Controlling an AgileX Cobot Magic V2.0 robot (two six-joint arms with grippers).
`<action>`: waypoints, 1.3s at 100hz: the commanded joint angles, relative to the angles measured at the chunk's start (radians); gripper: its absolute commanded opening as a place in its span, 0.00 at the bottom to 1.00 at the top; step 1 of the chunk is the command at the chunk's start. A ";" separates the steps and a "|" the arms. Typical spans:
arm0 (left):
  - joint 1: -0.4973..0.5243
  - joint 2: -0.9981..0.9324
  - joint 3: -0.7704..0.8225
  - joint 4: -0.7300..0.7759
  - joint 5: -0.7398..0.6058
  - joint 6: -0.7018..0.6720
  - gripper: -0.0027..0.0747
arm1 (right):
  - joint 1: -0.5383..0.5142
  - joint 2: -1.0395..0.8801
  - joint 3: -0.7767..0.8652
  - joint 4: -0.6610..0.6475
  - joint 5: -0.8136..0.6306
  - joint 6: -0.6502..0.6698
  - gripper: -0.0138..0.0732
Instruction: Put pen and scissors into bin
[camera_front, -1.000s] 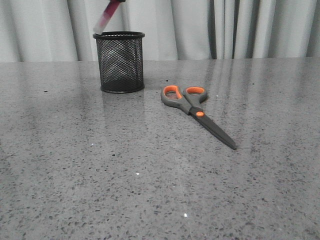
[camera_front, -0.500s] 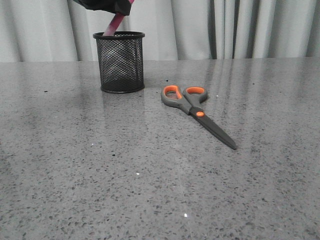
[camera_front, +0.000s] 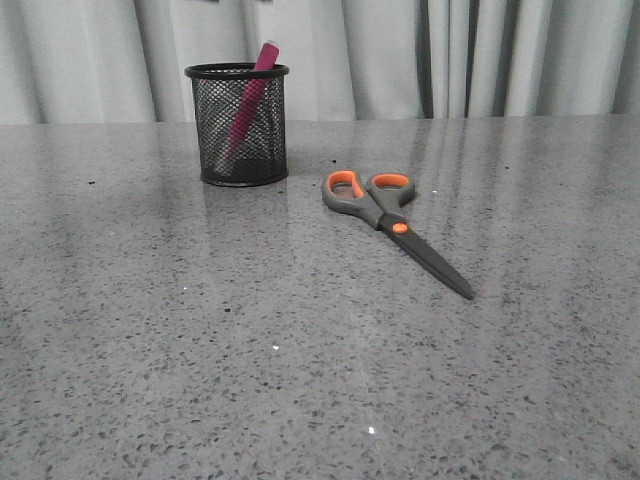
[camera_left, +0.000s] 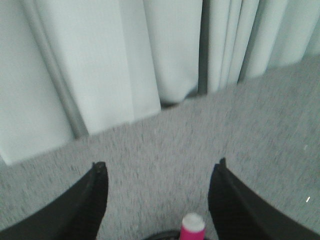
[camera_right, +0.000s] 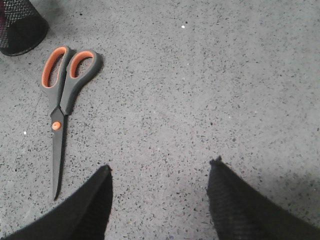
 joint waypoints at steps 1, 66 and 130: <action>-0.002 -0.122 -0.035 -0.006 -0.029 0.003 0.56 | -0.005 0.002 -0.035 0.017 -0.059 -0.015 0.60; 0.143 -0.651 0.468 0.031 0.054 -0.005 0.01 | 0.010 0.017 -0.059 0.048 0.055 -0.140 0.60; 0.143 -1.160 0.891 -0.029 -0.121 -0.005 0.01 | 0.349 0.554 -0.382 0.043 0.024 -0.250 0.60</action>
